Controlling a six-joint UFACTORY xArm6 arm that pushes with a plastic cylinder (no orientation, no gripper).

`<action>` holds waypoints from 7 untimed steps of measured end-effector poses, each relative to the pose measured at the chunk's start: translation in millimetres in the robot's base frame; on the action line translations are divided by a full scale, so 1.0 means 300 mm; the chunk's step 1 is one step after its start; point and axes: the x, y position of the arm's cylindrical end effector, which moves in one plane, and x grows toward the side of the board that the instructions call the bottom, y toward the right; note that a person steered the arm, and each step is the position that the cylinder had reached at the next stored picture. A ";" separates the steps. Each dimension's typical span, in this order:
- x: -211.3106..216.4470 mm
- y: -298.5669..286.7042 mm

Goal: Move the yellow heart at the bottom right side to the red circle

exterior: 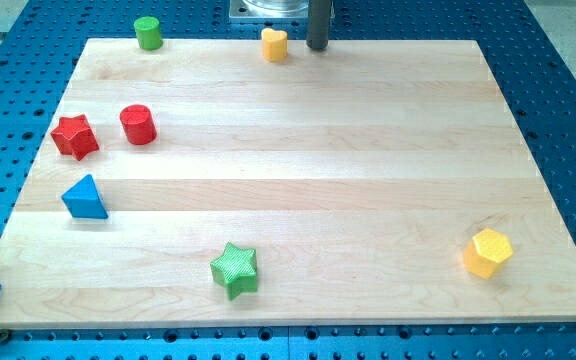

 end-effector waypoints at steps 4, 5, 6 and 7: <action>0.316 -0.569; 0.027 -0.498; 0.036 -0.379; 0.422 -0.406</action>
